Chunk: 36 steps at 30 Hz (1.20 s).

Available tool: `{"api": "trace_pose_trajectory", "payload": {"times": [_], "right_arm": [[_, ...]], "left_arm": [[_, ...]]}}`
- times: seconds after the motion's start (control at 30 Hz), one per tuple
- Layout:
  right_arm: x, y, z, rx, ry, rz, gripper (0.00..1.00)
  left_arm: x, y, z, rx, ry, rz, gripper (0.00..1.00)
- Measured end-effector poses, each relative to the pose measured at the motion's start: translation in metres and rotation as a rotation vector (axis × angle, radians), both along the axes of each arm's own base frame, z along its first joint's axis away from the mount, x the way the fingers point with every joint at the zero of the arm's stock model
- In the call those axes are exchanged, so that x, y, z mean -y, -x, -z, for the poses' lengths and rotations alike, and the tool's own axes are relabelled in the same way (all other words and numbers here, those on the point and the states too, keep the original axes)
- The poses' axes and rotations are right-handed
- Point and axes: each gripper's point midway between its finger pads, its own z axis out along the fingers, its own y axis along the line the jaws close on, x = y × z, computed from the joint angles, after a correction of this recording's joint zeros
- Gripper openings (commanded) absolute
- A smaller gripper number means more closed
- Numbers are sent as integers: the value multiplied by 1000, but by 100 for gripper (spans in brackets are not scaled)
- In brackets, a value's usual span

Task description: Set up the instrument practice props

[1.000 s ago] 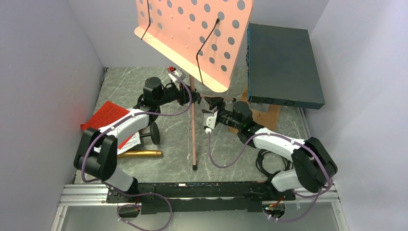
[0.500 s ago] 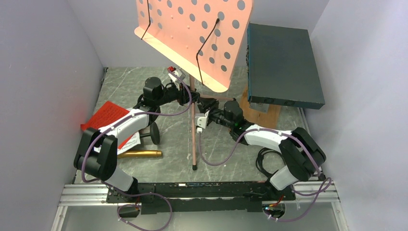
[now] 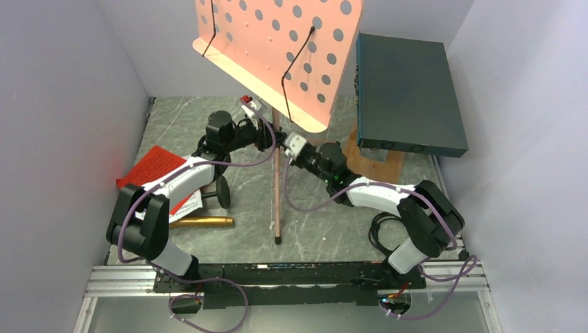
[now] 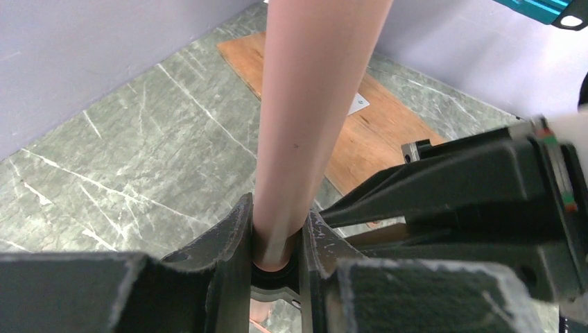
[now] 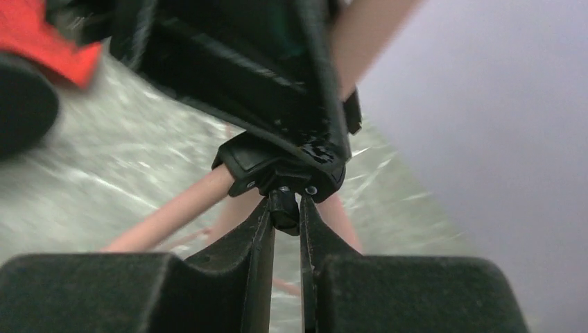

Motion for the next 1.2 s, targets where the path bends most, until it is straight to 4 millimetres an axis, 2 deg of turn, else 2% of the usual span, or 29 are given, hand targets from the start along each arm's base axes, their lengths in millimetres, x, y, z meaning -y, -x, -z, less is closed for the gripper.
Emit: {"api": "trace_pose_trajectory", "payload": {"times": [0.13, 0.23, 0.4, 0.53, 0.67, 0.8, 0.93, 1.07, 1.17, 1.2], "right_arm": [[-7, -1, 3, -348, -244, 75, 0], [-12, -2, 4, -544, -376, 109, 1], [-13, 0, 3, -730, -480, 167, 37], [1, 1, 12, -770, -456, 272, 60], [13, 10, 13, -760, -391, 307, 71], [11, 35, -9, -699, -362, 261, 73], [-6, 70, -20, -666, -351, 204, 74], [-21, 91, 2, -670, -327, 257, 67], [-24, 93, 29, -660, -296, 383, 63], [-23, 92, 39, -650, -279, 439, 56]], "left_arm": [[-4, -4, 0, 0, -1, -20, 0], [-9, -8, 0, -1, -1, -41, 0], [-10, -9, 1, -2, -2, -46, 0], [-7, -7, 0, -2, 0, -33, 0], [-3, -3, 0, -3, 0, -19, 0], [-2, -3, 0, -3, 0, -15, 0], [-2, -3, 0, -4, 1, -16, 0], [-2, -3, 0, -4, 1, -22, 0], [-2, -5, 0, -4, 0, -34, 0], [-2, -5, 0, -3, -1, -40, 0]]}}
